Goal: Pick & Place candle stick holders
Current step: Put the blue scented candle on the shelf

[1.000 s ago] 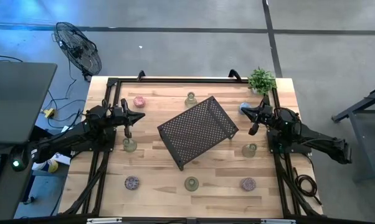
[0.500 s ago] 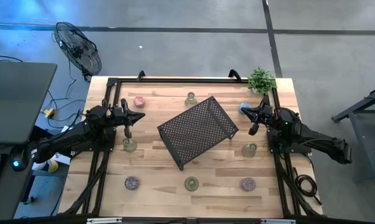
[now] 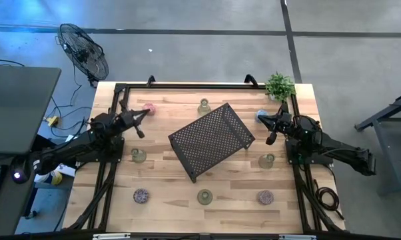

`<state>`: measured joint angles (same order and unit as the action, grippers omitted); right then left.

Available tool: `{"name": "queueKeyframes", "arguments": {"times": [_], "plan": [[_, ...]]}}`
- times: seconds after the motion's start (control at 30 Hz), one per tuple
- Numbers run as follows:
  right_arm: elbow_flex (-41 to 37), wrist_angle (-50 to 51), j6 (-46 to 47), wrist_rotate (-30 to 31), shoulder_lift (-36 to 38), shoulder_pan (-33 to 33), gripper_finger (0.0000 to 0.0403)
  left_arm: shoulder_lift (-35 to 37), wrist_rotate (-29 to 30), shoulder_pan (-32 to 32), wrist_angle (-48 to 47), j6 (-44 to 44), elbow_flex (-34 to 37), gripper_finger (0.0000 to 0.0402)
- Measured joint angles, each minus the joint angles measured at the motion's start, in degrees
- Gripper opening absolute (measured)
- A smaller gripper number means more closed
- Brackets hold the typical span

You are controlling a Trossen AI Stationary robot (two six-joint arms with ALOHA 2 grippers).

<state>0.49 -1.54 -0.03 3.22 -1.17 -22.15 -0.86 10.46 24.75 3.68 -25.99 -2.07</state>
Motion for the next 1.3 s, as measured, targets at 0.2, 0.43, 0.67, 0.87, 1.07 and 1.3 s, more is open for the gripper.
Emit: {"name": "queueKeyframes", "arguments": {"times": [0.2,0.43,0.67,0.87,1.07,1.3], "plan": [[0.00,-0.71,0.00,0.13,0.02,0.01,0.0000,0.00,3.19,0.00,-1.61,-3.70,0.00,0.0000],[0.00,-3.30,-0.20,1.65,0.00,0.02,0.0000,-0.01,-7.29,0.00,-1.65,7.86,-0.02,0.0000],[0.00,-8.26,3.97,7.12,0.00,0.02,0.0000,-0.02,-15.93,0.00,-0.03,24.91,-0.02,0.0000],[0.53,-6.94,5.83,15.72,-3.19,-0.73,0.0000,-0.74,-10.75,0.00,-3.70,35.48,-0.03,0.0000],[6.32,4.43,18.71,20.41,-14.84,-4.47,0.0000,-3.26,-4.39,0.00,-2.85,35.44,0.36,0.0000],[18.75,22.36,27.24,15.87,-29.89,-8.35,0.0000,-4.98,-5.05,0.00,-1.59,35.50,0.45,0.0000]]}}
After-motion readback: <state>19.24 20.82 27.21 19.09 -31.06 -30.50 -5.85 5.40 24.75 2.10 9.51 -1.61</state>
